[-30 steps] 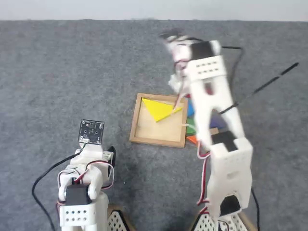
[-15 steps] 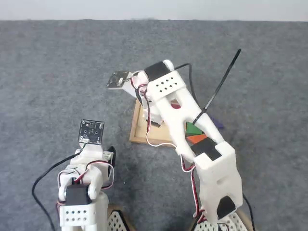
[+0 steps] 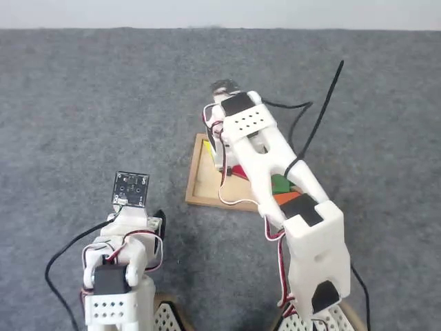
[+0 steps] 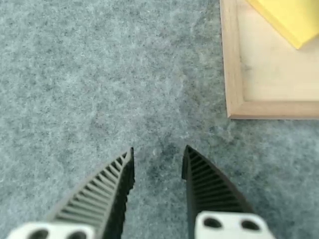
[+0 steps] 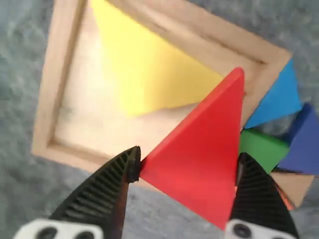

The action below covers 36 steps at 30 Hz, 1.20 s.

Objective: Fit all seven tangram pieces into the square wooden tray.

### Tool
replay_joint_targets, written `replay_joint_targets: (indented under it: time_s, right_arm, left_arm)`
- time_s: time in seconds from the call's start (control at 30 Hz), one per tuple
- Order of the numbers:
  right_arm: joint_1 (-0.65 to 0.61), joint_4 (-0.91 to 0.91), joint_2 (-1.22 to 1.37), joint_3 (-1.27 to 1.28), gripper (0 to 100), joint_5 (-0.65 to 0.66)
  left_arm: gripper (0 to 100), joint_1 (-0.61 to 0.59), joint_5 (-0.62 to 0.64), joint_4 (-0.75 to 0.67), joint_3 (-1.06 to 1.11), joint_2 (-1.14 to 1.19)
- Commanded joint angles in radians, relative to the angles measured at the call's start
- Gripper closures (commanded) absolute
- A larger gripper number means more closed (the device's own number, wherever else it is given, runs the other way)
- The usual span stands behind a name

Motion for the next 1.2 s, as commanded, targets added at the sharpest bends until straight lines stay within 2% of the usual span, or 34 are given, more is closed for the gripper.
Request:
replay_joint_targets:
  time_s: [0.0, 0.13, 0.27, 0.6, 0.83, 1.03, 1.17]
  right_arm:
    - [-0.002, -0.019, -0.030, -0.012, 77.2, -0.253]
    - [-0.004, -0.031, 0.031, -0.021, 77.2, -0.433]
    - [-0.004, -0.025, 0.073, -0.075, 76.9, -0.505]
    - [-0.022, -0.030, 0.096, -0.106, 76.0, -0.423]
    - [-0.047, -0.028, 0.096, -0.106, 56.8, -0.356]
    - [-0.070, -0.045, 0.087, -0.106, 59.1, -0.350]
    - [-0.001, -0.010, 0.018, -0.123, 63.5, -0.238]
  left_arm:
    - [85, 0.002, -0.006, 0.009, -0.008, -0.028]
    - [85, 0.002, -0.006, 0.009, -0.008, -0.028]
    - [85, 0.002, -0.006, 0.009, -0.008, -0.028]
    - [85, 0.002, -0.006, 0.009, -0.008, -0.028]
    - [85, 0.002, -0.006, 0.009, -0.008, -0.028]
    - [85, 0.002, -0.006, 0.009, -0.008, -0.028]
    - [85, 0.002, -0.006, 0.009, -0.008, -0.028]
